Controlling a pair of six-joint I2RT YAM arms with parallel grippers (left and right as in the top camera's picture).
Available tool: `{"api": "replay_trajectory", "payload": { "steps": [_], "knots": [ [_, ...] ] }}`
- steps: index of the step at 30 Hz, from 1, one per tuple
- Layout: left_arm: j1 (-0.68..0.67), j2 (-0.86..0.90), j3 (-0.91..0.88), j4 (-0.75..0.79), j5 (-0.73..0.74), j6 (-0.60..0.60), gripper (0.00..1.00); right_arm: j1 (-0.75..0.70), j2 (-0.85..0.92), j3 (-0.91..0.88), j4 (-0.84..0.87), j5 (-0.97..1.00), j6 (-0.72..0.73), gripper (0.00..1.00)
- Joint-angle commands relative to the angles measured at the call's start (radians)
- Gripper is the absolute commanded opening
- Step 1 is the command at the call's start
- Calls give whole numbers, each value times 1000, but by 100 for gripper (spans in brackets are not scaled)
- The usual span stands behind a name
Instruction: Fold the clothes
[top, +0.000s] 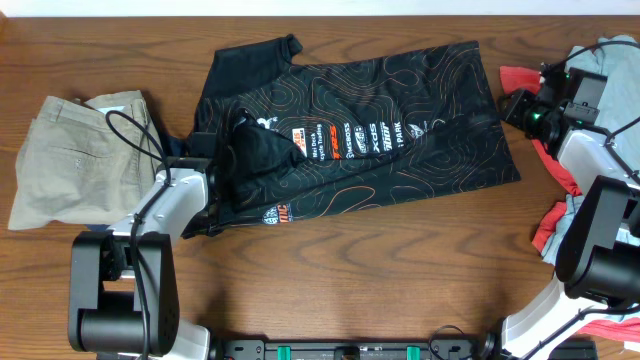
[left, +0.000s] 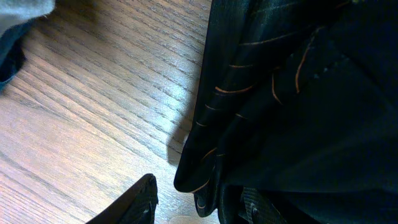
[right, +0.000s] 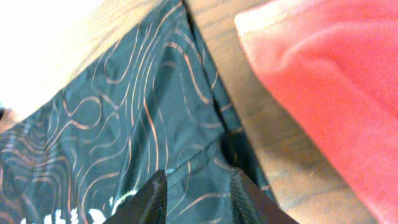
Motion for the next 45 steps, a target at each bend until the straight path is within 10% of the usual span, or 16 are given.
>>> {"api": "replay_trajectory", "payload": {
  "steps": [1,11,24,30,36,45],
  "knots": [
    [1,6,-3,-2,-3,6,47,7,-25,4,-84,-14,3,34],
    [1,6,-3,20,-3,6,47,6,-23,-11,-416,401,-83,41],
    [1,6,-3,42,38,6,48,15,-23,-124,-377,377,-124,40],
    [1,6,-3,37,38,6,47,15,-23,-146,-397,377,-124,8],
    [1,6,-3,-15,39,6,8,-1,-29,-145,-483,385,-123,1],
    [1,6,-3,-237,114,6,6,-79,-80,-145,-705,499,7,1]
  ]
}}
